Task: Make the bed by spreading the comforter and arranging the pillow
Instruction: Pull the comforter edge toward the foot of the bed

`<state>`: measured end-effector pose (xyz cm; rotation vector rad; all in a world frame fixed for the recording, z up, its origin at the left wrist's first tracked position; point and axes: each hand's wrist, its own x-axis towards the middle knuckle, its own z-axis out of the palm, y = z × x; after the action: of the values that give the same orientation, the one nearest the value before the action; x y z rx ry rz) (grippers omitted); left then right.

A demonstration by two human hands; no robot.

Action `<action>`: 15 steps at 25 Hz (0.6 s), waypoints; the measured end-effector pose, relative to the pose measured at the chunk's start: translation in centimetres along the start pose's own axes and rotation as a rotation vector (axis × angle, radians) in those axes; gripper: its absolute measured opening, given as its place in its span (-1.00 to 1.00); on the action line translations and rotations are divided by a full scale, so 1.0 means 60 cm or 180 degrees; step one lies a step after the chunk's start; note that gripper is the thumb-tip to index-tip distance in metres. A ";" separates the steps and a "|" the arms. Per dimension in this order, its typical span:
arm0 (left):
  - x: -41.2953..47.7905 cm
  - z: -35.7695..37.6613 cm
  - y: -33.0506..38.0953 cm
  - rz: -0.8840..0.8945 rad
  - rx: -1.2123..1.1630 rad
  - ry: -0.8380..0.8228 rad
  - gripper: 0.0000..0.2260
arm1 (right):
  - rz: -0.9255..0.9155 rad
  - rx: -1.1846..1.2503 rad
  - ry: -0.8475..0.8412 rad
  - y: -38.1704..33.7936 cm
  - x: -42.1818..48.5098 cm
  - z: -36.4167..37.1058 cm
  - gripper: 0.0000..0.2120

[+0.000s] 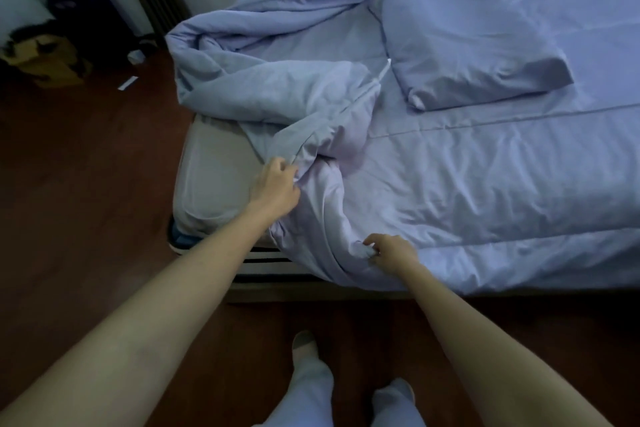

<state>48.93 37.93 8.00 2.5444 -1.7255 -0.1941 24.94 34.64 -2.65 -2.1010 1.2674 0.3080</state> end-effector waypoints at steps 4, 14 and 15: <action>0.108 -0.012 0.022 0.0806 0.0216 0.0207 -0.53 | 0.0260 0.0093 -0.0015 -0.008 0.020 0.025 -0.63; 0.270 0.014 0.079 0.1927 0.0264 -0.0536 -0.32 | 0.1110 0.1220 -0.0042 -0.055 0.026 0.098 -0.60; 0.272 0.008 0.082 0.2018 0.0384 -0.0632 -0.40 | 0.1119 0.1267 -0.0021 -0.061 0.028 0.094 -0.53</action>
<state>50.28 20.95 6.96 1.9558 -2.5781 -0.3167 29.64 38.25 -6.28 -1.5425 1.5505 0.1921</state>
